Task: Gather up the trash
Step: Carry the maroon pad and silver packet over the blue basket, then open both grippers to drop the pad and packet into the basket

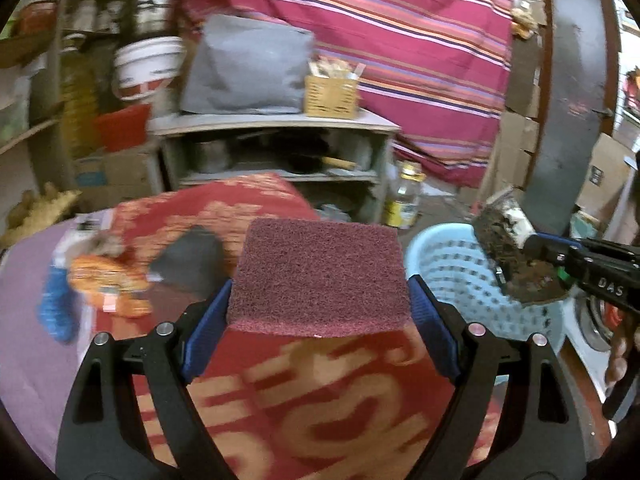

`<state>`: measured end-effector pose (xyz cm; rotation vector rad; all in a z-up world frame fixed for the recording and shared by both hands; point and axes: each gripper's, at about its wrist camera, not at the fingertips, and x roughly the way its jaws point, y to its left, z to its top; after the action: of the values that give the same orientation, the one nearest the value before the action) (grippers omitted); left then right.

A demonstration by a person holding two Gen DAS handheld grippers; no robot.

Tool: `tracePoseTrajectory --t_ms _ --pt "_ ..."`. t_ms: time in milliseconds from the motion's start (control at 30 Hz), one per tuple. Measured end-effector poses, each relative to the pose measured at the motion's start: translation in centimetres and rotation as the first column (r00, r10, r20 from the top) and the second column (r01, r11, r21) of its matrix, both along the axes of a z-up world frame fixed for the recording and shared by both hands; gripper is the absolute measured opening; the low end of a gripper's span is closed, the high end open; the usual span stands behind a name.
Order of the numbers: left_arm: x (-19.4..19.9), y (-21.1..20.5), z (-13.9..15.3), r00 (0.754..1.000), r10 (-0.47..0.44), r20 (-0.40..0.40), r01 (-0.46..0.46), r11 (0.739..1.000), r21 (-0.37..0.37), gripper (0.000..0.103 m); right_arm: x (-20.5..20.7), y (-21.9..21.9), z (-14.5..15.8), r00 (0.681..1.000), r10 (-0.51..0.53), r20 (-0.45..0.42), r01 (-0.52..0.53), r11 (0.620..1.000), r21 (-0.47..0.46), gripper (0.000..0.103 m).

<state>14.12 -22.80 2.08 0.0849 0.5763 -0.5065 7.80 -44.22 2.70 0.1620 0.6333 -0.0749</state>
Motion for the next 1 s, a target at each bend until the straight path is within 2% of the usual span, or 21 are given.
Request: tracePoseTrajectory --t_ms 233,500,633,767,833,1000 --pt "-0.3 -7.6 -1.9 0.993 -0.113 -0.02 0.113 0.994 0.012 0.084 -1.0 -3.8 -1.5 0.998 -0.054 -0.026 0.055 0.998 0.023 0.01" --pt "0.0 -11.9 -3.1 0.987 -0.154 -0.032 0.155 0.988 0.011 0.084 -2.2 -6.8 -2.1 0.995 -0.1 -0.021 0.101 0.994 0.043 0.01" --pt "0.2 -12.6 -3.3 0.986 -0.157 -0.051 0.158 0.987 0.008 0.085 -2.4 -7.7 -2.0 0.993 -0.115 -0.014 0.116 0.992 0.058 0.01" --pt "0.1 -12.2 -2.8 0.989 -0.146 -0.035 0.146 0.989 0.0 0.093 -2.4 -7.7 -2.0 0.993 -0.121 -0.009 0.121 0.991 0.063 0.01" --pt "0.0 -11.7 -2.3 0.99 -0.136 -0.024 0.136 0.991 -0.006 0.093 -2.3 -7.7 -2.0 0.993 -0.12 -0.011 0.12 0.991 0.063 0.01" --pt "0.1 -8.4 -0.5 0.999 -0.052 0.016 0.052 0.998 -0.025 0.095 -1.9 -7.5 -2.0 0.993 -0.116 -0.013 0.117 0.991 0.062 0.01"
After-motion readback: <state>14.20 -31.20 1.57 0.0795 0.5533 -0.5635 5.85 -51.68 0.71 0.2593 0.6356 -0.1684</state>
